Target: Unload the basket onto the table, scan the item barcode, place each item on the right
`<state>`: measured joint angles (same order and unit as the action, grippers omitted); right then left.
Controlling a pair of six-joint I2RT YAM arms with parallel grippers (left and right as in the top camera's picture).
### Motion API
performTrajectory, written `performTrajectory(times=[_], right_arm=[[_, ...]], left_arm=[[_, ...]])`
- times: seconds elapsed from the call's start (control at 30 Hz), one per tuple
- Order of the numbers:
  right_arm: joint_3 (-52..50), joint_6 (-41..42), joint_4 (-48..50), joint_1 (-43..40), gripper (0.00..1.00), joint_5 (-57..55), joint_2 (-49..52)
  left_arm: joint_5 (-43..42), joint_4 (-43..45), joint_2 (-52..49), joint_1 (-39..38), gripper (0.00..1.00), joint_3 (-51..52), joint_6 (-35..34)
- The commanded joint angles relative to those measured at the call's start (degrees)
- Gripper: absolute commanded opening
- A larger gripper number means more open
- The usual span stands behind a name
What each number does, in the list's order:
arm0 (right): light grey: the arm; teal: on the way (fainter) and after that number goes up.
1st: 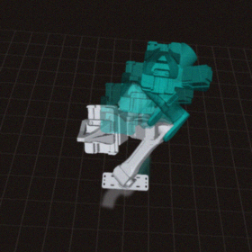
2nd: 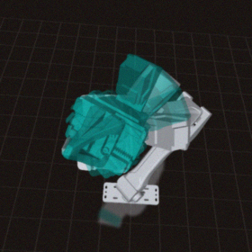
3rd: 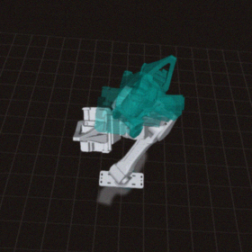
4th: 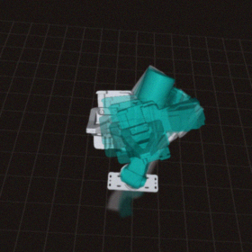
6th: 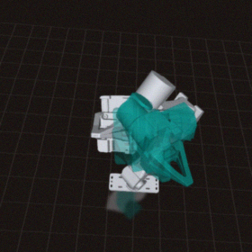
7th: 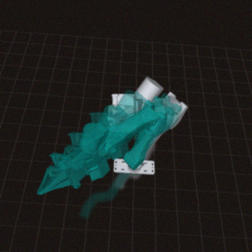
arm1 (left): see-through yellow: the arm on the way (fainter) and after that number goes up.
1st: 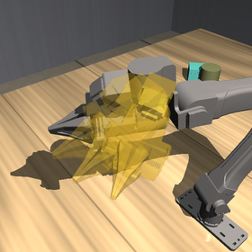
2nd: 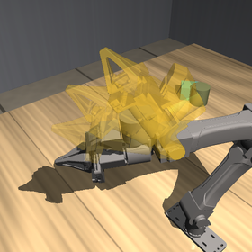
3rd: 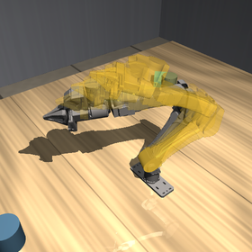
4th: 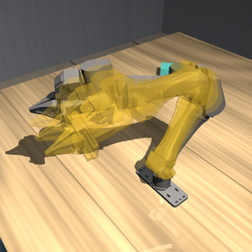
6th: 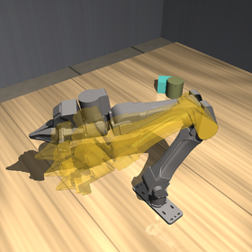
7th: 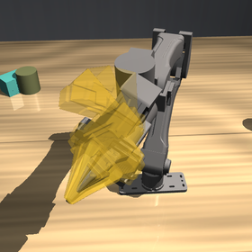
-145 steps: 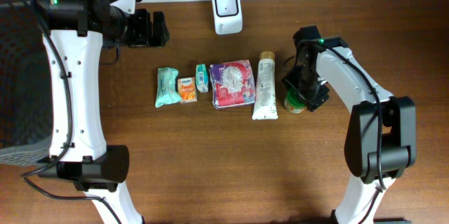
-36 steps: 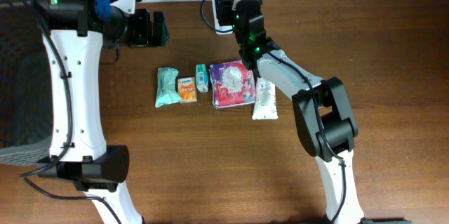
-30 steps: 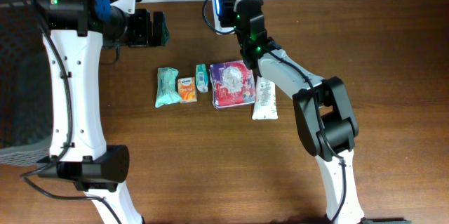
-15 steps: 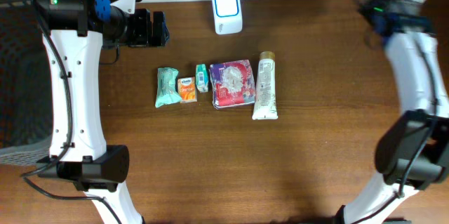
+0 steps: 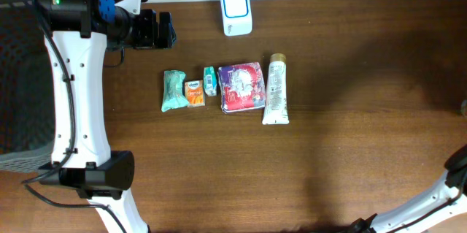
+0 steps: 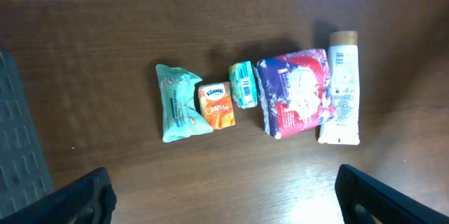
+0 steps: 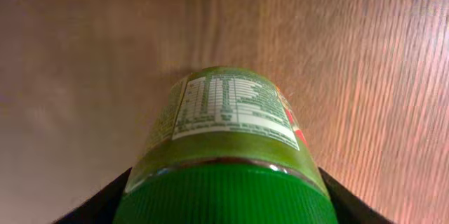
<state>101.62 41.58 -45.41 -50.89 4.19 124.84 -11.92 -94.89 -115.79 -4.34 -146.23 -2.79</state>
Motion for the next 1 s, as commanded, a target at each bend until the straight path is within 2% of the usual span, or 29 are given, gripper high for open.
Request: performTrajectory(times=[0.0, 0.07, 0.27, 0.33, 0.4, 0.43, 0.5, 0.6, 0.63, 0.73, 0.77, 0.93, 0.97], right_arm=[[0.2, -2.6, 2.0, -0.1, 0.9, -0.3, 0.5], [0.7, -4.0, 2.3, -0.1, 0.99, -0.3, 0.3], [9.7, -5.9, -6.1, 0.3, 0.99, 1.4, -5.7], [12.9, -8.1, -9.4, 0.6, 0.99, 9.1, -8.5], [13.7, -10.7, -11.4, 1.5, 0.99, 23.7, -12.3], [13.7, -14.6, -12.9, 2.6, 0.99, 32.6, -13.7], [13.7, -22.9, -17.9, 5.7, 0.99, 41.7, -14.3], [12.2, -33.8, -26.9, 15.6, 0.99, 37.8, -13.8], [11.2, -34.1, -27.1, 19.3, 0.99, 35.7, -13.8], [7.9, -34.1, -23.3, 31.4, 0.99, 29.8, -13.8], [6.3, -34.1, -20.5, 37.4, 0.99, 24.6, -13.5], [0.3, -34.1, -13.5, 50.3, 1.0, 19.8, -8.2], [-0.2, -34.0, -12.8, 51.5, 0.96, 20.2, -6.5]], left_arm=[[0.0, 0.1, -0.3, 0.4, 0.99, 0.0, -0.2], [0.0, 0.1, -0.3, 0.4, 0.99, 0.0, -0.2], [0.0, 0.1, -0.3, 0.4, 0.99, 0.0, -0.2], [0.0, 0.1, -0.3, 0.4, 0.99, 0.0, -0.2], [0.0, 0.1, -0.3, 0.4, 0.99, 0.0, -0.2], [0.0, 0.1, -0.3, 0.4, 0.99, 0.0, -0.2], [0.0, 0.1, -0.3, 0.4, 0.99, 0.0, -0.2], [0.0, 0.1, -0.3, 0.4, 0.99, 0.0, -0.2], [0.0, 0.1, -0.3, 0.4, 0.99, 0.0, -0.2], [0.0, 0.1, -0.3, 0.4, 0.99, 0.0, -0.2], [0.0, 0.1, -0.3, 0.4, 0.99, 0.0, -0.2], [0.0, 0.1, -0.3, 0.4, 0.99, 0.0, -0.2], [0.0, 0.1, -0.3, 0.4, 0.99, 0.0, -0.2]])
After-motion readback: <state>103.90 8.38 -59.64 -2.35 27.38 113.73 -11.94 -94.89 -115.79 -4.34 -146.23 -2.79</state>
